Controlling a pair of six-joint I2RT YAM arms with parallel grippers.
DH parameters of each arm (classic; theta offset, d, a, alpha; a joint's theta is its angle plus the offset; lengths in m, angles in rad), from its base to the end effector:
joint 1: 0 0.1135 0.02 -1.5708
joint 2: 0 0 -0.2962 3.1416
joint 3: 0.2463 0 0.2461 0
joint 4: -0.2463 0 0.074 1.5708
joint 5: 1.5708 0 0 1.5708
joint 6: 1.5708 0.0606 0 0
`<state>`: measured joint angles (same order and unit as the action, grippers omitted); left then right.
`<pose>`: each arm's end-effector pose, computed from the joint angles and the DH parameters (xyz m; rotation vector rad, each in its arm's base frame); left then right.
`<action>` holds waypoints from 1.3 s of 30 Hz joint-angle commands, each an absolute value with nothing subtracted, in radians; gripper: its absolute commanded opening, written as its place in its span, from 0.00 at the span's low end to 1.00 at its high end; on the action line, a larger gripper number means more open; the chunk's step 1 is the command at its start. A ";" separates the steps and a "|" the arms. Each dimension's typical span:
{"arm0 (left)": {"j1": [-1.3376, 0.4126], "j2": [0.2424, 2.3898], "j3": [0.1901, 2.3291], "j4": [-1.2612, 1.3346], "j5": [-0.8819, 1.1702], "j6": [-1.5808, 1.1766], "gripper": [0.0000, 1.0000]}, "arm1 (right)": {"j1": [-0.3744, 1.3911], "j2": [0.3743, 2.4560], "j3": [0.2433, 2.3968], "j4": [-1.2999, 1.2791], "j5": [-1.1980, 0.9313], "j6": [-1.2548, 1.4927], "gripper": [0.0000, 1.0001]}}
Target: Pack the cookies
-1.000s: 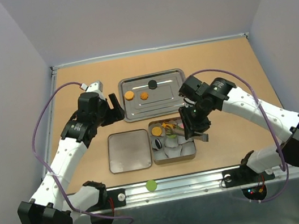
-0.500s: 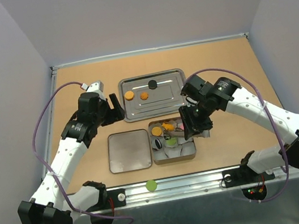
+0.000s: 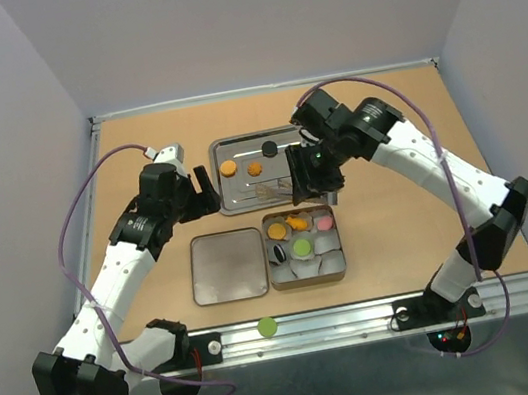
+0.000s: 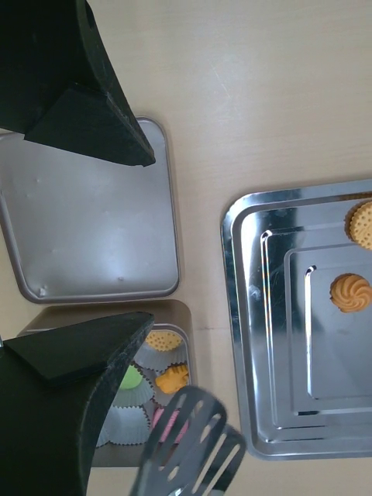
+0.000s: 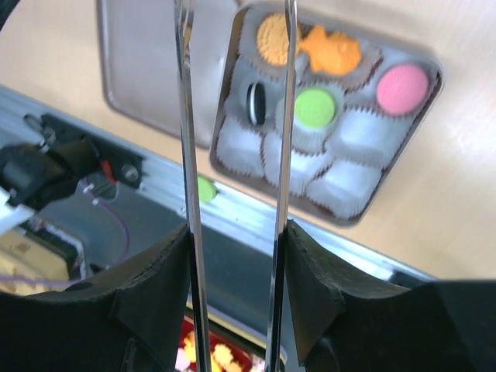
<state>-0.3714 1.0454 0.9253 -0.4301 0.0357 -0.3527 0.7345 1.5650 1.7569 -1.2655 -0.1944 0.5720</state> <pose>0.2138 -0.0856 0.3304 0.0417 2.1558 -0.4635 0.2184 0.2130 0.3968 -0.2954 2.7765 0.6468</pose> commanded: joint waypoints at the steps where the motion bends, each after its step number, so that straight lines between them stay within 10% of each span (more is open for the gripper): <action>1: -0.373 1.037 0.948 -0.408 0.018 -0.333 0.87 | 0.738 1.666 1.885 -1.241 -0.101 0.546 0.53; 14: -0.371 0.977 0.928 -0.431 0.008 -0.342 0.87 | 0.738 2.085 2.230 -1.266 0.087 0.500 0.53; 39: -0.371 0.937 0.881 -0.402 -0.009 -0.365 0.87 | 0.739 2.281 2.332 -1.299 0.084 0.488 0.42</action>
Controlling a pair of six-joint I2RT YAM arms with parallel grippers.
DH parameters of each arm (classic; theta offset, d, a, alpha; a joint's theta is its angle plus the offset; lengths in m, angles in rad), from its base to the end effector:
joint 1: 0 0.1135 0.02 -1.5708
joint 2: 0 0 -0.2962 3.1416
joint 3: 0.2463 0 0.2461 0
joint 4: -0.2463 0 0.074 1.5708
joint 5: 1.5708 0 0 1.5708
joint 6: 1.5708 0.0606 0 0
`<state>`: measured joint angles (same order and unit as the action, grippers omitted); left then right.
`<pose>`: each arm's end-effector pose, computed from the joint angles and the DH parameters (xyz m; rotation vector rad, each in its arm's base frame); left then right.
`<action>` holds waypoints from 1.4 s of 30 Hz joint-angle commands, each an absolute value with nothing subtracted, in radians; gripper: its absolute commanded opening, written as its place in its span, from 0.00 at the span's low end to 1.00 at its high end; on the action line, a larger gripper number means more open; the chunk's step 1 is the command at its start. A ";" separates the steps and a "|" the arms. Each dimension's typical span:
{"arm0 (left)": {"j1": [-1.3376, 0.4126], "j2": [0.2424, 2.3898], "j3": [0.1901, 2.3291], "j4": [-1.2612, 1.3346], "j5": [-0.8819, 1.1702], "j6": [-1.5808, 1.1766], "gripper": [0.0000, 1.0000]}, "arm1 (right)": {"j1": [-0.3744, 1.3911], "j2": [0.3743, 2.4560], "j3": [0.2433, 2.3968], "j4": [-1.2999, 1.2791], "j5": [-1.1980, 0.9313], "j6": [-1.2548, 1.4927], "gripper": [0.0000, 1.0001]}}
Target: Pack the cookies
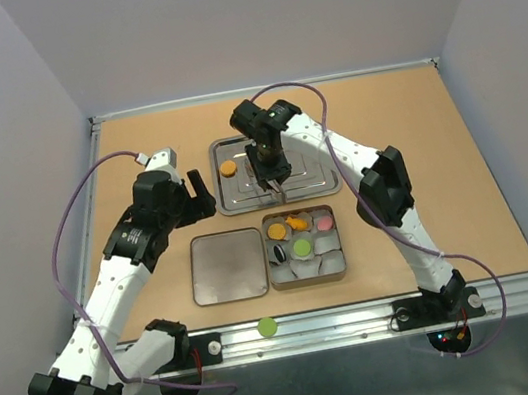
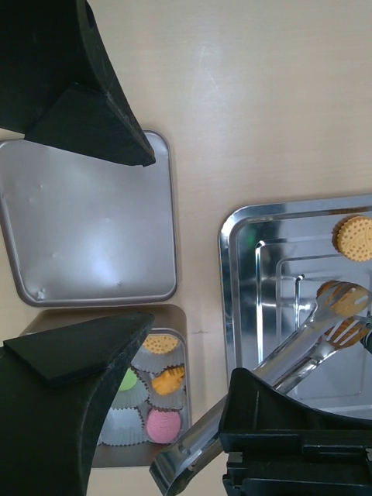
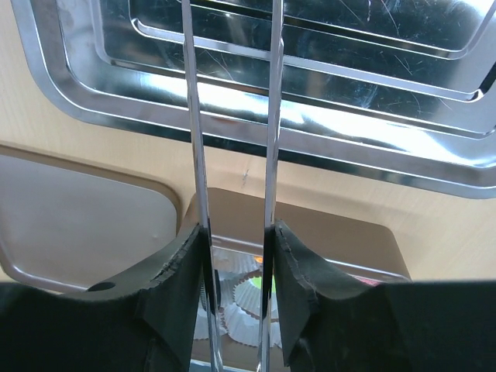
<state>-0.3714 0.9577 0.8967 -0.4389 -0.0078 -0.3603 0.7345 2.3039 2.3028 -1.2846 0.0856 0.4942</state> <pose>0.1955 -0.0756 0.3366 0.0068 2.1004 -0.4381 0.3707 0.3277 0.2644 -0.3249 2.8381 0.1363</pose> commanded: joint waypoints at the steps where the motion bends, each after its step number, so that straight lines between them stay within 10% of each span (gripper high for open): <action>1: -0.371 0.939 0.879 -0.400 -0.008 -0.367 0.87 | 0.738 2.280 2.323 -1.301 0.087 0.488 0.40; 17: -0.371 0.973 0.899 -0.390 0.025 -0.336 0.87 | 0.732 2.014 2.275 -1.322 0.143 0.523 0.35; 42: -0.371 1.135 1.011 -0.365 0.112 -0.374 0.86 | 0.733 1.151 1.359 -1.388 -0.230 0.500 0.35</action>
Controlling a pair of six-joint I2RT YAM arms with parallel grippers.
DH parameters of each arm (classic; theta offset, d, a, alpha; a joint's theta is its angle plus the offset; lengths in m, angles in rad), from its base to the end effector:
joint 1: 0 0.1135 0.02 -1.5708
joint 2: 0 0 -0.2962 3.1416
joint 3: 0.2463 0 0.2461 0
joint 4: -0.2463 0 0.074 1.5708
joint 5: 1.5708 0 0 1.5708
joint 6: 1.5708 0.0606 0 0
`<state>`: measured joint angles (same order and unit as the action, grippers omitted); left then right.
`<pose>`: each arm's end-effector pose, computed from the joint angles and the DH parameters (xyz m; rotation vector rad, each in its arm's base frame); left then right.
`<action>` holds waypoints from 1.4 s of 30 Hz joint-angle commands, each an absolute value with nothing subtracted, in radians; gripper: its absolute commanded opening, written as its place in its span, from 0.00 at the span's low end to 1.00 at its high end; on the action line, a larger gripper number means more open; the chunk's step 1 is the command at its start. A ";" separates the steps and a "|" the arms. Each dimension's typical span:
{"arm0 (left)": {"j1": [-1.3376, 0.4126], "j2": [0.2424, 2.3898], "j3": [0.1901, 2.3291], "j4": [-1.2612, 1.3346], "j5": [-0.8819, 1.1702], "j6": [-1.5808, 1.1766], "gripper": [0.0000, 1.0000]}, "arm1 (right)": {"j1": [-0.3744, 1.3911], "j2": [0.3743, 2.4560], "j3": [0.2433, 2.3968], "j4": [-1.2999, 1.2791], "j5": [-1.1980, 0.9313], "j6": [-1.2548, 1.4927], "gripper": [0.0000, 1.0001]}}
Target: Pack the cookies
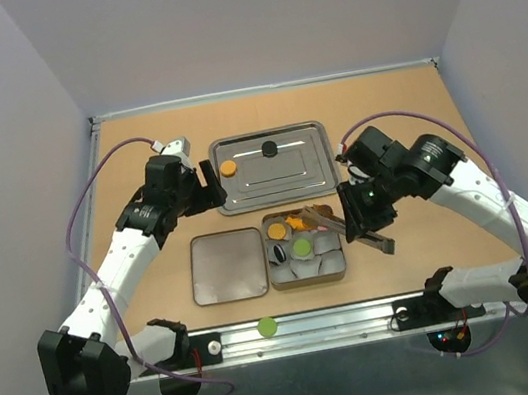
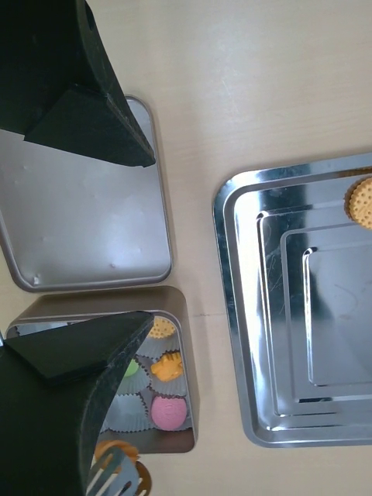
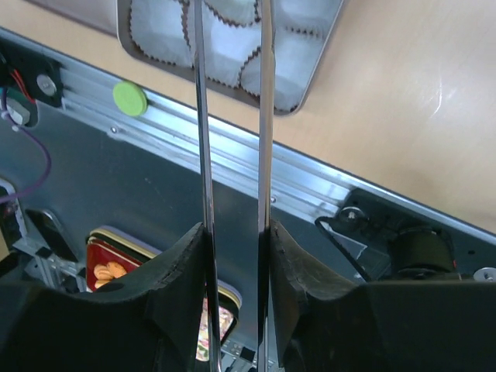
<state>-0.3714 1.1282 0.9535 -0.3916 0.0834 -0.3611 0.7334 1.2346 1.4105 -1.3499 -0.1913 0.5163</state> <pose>0.2330 -0.0962 0.3267 0.0612 2.1788 -0.5135 0.1397 0.1413 0.3708 -0.3669 2.8546 0.5623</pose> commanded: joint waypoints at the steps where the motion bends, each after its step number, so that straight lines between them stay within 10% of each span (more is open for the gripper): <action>1: -0.371 1.141 1.012 -0.367 0.110 -0.376 0.86 | 0.732 1.131 1.345 -1.390 -0.242 0.503 0.35; 23: -0.371 1.094 0.974 -0.379 0.081 -0.453 0.86 | 0.733 1.111 1.149 -1.272 -0.158 0.554 0.33; 42: -0.373 1.120 0.988 -0.362 0.071 -0.445 0.85 | 0.733 1.175 1.226 -1.281 -0.120 0.522 0.51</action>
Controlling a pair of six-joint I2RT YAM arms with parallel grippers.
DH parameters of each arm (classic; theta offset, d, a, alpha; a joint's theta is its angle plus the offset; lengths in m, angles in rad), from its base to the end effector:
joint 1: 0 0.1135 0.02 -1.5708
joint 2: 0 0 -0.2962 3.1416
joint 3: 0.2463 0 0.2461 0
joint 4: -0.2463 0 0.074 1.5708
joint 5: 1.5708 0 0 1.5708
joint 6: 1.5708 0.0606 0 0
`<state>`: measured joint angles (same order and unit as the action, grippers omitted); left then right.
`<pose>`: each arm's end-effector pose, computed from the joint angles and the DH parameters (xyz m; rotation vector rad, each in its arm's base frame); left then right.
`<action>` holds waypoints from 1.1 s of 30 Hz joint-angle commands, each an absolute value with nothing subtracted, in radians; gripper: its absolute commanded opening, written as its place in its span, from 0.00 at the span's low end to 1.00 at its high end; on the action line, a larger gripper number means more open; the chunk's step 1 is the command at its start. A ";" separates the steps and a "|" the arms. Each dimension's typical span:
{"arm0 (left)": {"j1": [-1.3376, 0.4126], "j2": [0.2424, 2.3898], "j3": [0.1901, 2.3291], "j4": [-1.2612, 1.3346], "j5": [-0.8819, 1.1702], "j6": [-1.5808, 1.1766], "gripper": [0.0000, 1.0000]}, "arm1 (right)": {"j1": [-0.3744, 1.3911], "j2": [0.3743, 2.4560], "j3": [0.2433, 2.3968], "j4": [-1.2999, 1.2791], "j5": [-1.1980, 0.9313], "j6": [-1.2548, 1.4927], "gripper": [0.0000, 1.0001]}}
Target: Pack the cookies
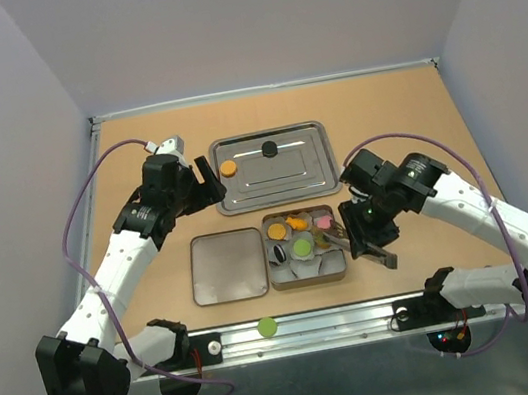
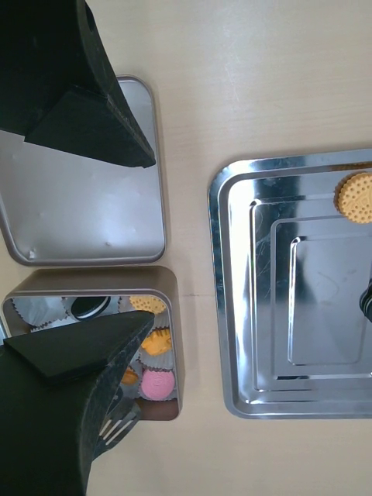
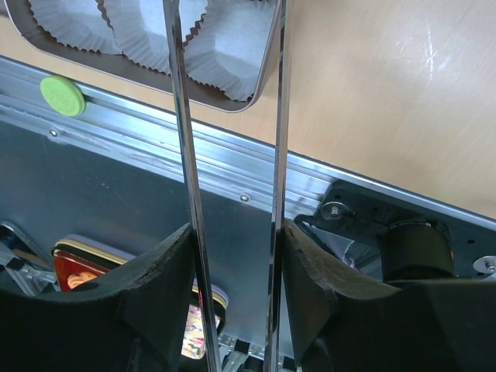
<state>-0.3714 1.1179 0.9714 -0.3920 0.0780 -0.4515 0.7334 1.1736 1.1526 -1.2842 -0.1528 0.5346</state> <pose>0.2319 -0.0954 0.3354 -0.0387 2.1602 -0.5675 0.1279 0.1276 0.3124 -0.3270 2.9710 0.4208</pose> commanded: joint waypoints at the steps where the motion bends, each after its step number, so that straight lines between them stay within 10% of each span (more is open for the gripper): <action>1: -0.373 1.120 0.989 -0.362 0.071 -0.445 0.85 | 0.732 1.178 1.235 -1.284 -0.115 0.523 0.51; 33: -0.373 1.109 1.019 -0.367 0.031 -0.373 0.85 | 0.706 2.009 2.101 -1.282 0.150 0.436 0.52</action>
<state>-0.3714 1.1370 0.9787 -0.3927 0.0441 -0.3962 0.7258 1.9633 1.9594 -1.3010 0.0887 0.4603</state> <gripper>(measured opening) 0.857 0.516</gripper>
